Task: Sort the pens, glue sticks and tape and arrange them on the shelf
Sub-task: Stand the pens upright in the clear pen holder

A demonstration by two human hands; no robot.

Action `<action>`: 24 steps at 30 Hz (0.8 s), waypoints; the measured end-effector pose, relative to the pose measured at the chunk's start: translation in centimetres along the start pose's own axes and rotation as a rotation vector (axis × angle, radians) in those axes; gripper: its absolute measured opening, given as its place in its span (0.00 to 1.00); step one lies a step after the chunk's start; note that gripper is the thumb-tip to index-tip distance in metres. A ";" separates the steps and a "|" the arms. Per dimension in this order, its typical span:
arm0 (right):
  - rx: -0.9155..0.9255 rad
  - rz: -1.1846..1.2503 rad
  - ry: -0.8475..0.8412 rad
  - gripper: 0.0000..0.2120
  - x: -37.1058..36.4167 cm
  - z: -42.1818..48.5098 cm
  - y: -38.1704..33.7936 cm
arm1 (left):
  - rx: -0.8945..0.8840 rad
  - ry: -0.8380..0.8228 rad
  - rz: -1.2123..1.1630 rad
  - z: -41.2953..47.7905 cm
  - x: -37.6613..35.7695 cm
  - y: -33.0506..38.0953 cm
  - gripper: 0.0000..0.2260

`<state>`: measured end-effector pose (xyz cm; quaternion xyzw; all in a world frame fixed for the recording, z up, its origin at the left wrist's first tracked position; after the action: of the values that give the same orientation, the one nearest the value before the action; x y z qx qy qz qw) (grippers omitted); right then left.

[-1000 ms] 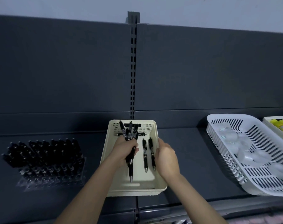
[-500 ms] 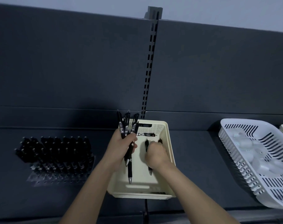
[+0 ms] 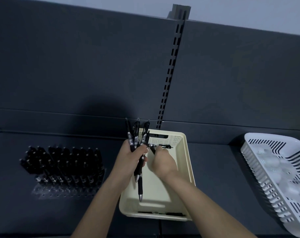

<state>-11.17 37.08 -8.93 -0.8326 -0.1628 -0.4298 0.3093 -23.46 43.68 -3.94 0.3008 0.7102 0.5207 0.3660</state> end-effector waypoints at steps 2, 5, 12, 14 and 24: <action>0.054 0.032 0.028 0.16 0.6 0.6 -0.9 | -0.003 -0.007 0.012 -0.1 0.0 0.2 0.07; 0.056 0.083 -0.020 0.18 1.0 1.7 -1.0 | 0.000 0.000 0.013 -0.2 0.3 0.1 0.07; 0.039 0.152 -0.122 0.04 0.5 2.2 -0.3 | -0.018 0.037 -0.004 -0.8 0.7 0.0 0.10; 0.023 0.224 -0.133 0.05 0.4 1.8 0.0 | -0.023 0.044 -0.024 -1.1 0.7 0.1 0.10; 0.121 0.487 0.034 0.11 4.1 -1.6 0.8 | -0.084 0.084 -0.047 -2.3 0.0 0.9 0.10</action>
<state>-9.37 35.42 -5.17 -0.8197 0.0222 -0.3461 0.4558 -25.40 42.74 -2.63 0.2462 0.7093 0.5537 0.3602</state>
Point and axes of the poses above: each hand's wrist, its own z-axis towards the middle knuckle, its own x-axis out of the back of the hand, y = z × x, the point moved 8 cm from there along z, towards the middle knuckle, and after that the axes turned 15 degrees about -y, right-handed, at the moved point
